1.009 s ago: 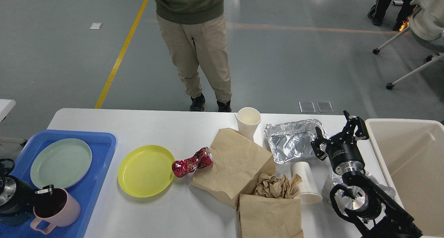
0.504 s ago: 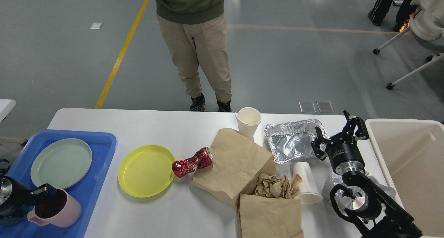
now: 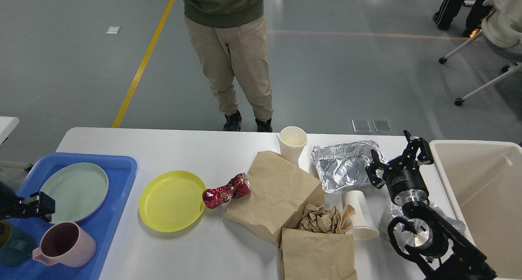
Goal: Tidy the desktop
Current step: 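Open the left gripper and raise it off the pink mug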
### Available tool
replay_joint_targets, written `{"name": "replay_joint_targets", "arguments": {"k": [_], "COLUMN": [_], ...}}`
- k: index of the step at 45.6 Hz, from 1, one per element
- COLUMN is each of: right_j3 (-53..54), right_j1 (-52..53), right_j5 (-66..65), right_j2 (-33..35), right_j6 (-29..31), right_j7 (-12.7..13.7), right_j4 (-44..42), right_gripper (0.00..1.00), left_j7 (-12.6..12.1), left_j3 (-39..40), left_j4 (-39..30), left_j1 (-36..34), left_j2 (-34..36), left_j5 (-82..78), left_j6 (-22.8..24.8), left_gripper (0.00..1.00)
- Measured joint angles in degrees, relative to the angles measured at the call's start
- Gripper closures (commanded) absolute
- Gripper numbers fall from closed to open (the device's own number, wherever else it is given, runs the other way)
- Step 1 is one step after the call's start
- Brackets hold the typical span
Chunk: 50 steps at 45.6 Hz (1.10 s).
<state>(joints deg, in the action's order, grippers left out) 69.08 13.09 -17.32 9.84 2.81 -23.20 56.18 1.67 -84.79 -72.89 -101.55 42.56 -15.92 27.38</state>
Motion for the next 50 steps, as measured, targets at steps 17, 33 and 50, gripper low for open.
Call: {"name": "replay_joint_targets", "arguments": {"k": [17,33,50], "right_j3": [0.0,0.0,0.0], "right_j1": [0.0,0.0,0.0], "right_j5": [0.0,0.0,0.0], "right_j2": [0.0,0.0,0.0], "right_j6": [0.0,0.0,0.0], "right_j7": [0.0,0.0,0.0], "right_j4": [-0.01,-0.01,-0.01], "right_gripper": [0.0,0.0,0.0], "left_j7": [0.58,-0.07,-0.03], "left_j3": [-7.33,-3.16,-2.11], "left_j4": [-12.3,-20.8,-22.57], "left_j1": [-26.73,-42.31,-43.67], "left_j2": [-17.36,-28.36,-31.37], "left_j5": [5.12,18.37,25.55], "left_j6": [12.03,12.24,11.44], "left_gripper": [0.08,0.08,0.05]}}
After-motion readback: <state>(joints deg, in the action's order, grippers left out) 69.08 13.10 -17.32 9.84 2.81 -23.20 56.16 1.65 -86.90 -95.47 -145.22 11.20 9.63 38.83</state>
